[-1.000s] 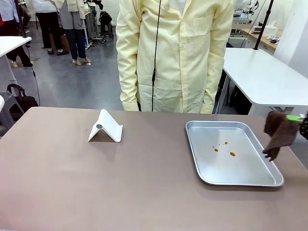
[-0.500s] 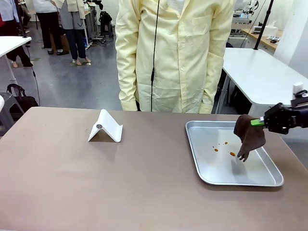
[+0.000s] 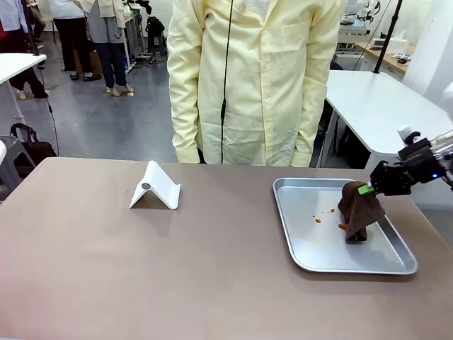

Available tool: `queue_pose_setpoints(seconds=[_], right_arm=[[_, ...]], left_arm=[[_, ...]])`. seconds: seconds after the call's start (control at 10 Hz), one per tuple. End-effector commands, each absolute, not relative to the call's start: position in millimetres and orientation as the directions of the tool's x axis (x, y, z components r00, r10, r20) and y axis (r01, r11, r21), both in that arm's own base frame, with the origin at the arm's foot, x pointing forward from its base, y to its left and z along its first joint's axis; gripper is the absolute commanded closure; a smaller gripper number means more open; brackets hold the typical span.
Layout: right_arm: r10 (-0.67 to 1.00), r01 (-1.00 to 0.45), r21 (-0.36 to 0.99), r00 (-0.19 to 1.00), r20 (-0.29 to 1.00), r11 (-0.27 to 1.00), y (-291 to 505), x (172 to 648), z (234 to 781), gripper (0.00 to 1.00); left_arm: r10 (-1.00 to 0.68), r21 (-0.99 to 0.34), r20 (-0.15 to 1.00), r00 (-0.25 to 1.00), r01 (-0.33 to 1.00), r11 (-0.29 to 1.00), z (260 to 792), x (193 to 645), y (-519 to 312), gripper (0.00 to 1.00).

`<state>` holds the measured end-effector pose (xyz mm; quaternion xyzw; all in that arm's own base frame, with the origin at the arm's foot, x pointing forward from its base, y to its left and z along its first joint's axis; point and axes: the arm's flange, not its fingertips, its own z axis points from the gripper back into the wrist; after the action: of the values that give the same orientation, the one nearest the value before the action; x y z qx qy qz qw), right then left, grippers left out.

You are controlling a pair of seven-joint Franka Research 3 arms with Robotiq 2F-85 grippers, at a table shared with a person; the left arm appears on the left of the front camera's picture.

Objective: Clean the surface of the table.
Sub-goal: Clean the area not pointed to by the person.

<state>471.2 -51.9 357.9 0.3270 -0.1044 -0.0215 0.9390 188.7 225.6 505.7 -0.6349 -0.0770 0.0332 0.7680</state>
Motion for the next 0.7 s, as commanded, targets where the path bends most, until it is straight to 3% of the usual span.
queue_pose_setpoints(seconds=[0.0,0.6], right_arm=[[-0.095,-0.036,0.627,0.980,0.174,0.778,-45.8,491.9,338.9,0.93],[-0.087,-0.017,0.711,0.990,0.110,0.703,-26.5,511.3,261.6,0.93]], left_arm=[[0.152,-0.982,0.065,0.986,0.037,0.184,509.9,186.3,224.7,0.78],[0.152,-0.982,0.065,0.986,0.037,0.184,509.9,186.3,224.7,0.78]])
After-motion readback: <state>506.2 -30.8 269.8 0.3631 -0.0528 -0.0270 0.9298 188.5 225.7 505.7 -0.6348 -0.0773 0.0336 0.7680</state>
